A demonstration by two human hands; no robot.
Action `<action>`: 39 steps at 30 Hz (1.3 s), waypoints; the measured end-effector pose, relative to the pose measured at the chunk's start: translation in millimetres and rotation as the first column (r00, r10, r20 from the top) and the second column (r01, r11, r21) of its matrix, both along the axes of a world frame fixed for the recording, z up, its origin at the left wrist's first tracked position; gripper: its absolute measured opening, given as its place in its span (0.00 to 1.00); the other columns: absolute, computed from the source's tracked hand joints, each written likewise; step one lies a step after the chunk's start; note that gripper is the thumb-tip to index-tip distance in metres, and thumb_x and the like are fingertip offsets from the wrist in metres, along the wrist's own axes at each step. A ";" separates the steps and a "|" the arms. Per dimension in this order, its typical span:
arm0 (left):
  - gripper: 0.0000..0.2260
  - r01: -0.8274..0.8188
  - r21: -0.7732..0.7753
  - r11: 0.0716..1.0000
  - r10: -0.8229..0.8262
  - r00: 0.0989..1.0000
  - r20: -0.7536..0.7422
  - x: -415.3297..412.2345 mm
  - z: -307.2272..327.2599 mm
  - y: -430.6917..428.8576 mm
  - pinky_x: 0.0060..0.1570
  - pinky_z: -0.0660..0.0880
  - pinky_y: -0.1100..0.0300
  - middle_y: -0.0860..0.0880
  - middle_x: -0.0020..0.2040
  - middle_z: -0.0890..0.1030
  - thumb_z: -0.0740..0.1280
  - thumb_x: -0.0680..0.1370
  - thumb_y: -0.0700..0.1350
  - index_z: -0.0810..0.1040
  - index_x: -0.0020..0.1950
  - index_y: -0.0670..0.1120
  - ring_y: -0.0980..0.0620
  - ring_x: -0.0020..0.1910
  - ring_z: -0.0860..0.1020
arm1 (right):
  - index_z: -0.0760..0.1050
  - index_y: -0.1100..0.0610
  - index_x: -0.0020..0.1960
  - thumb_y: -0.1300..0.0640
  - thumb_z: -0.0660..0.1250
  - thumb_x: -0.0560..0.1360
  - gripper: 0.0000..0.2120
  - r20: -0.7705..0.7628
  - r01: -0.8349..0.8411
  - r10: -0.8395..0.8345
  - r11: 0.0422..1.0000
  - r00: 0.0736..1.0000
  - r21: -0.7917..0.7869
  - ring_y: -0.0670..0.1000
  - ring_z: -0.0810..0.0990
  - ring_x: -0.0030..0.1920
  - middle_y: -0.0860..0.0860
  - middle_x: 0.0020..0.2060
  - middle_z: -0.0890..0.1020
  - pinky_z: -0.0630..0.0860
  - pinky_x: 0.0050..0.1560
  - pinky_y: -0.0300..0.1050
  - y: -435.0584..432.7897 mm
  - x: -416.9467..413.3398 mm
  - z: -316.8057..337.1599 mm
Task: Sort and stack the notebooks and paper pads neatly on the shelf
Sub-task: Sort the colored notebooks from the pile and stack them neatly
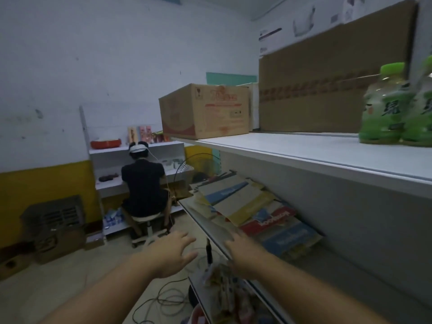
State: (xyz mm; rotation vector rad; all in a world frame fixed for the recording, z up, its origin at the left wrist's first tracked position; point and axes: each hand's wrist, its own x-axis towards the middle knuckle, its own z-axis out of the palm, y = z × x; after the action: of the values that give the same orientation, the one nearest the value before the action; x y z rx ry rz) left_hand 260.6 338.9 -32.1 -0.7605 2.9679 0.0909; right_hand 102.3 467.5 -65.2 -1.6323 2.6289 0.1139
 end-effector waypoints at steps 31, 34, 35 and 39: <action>0.12 0.209 0.938 -0.277 0.350 0.931 -0.104 -186.9 -34.7 -256.1 0.42 0.75 0.45 0.33 0.43 0.81 0.61 0.76 0.35 0.72 0.60 0.36 0.36 0.43 0.79 | 0.79 0.44 0.58 0.47 0.66 0.75 0.12 0.384 0.353 -0.075 0.582 0.920 -0.732 0.30 0.69 0.62 0.29 0.58 0.75 0.65 0.62 0.28 -201.0 -41.8 -14.0; 0.15 0.270 0.934 -0.235 0.441 0.886 -0.145 -184.1 -33.2 -281.7 0.47 0.74 0.42 0.36 0.52 0.80 0.61 0.78 0.35 0.70 0.64 0.43 0.34 0.50 0.78 | 0.79 0.47 0.58 0.54 0.64 0.77 0.12 0.511 0.532 -0.174 0.422 0.842 -0.734 0.33 0.70 0.63 0.29 0.57 0.73 0.66 0.62 0.28 -222.9 -76.8 -10.7; 0.14 0.297 0.932 -0.207 0.454 0.873 -0.178 -183.4 -29.8 -289.1 0.46 0.75 0.42 0.37 0.52 0.80 0.61 0.78 0.35 0.70 0.63 0.45 0.35 0.50 0.79 | 0.77 0.46 0.60 0.55 0.62 0.78 0.13 0.513 0.559 -0.229 0.425 0.827 -0.712 0.38 0.67 0.67 0.34 0.62 0.72 0.65 0.66 0.34 -233.2 -89.6 -8.6; 0.16 0.397 0.913 -0.093 0.565 0.776 -0.280 -185.3 -29.0 -322.9 0.45 0.77 0.45 0.41 0.52 0.81 0.61 0.79 0.36 0.71 0.63 0.52 0.37 0.51 0.79 | 0.55 0.46 0.75 0.61 0.58 0.78 0.29 0.524 0.644 -0.382 0.536 0.761 -0.545 0.46 0.45 0.76 0.41 0.76 0.48 0.51 0.75 0.47 -263.3 -122.4 1.2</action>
State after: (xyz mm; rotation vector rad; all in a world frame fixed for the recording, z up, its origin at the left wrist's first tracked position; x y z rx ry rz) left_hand 75.4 16.1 -61.1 -0.6009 1.8406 2.7564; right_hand -20.0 204.2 -64.0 -0.6820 2.8550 -1.2337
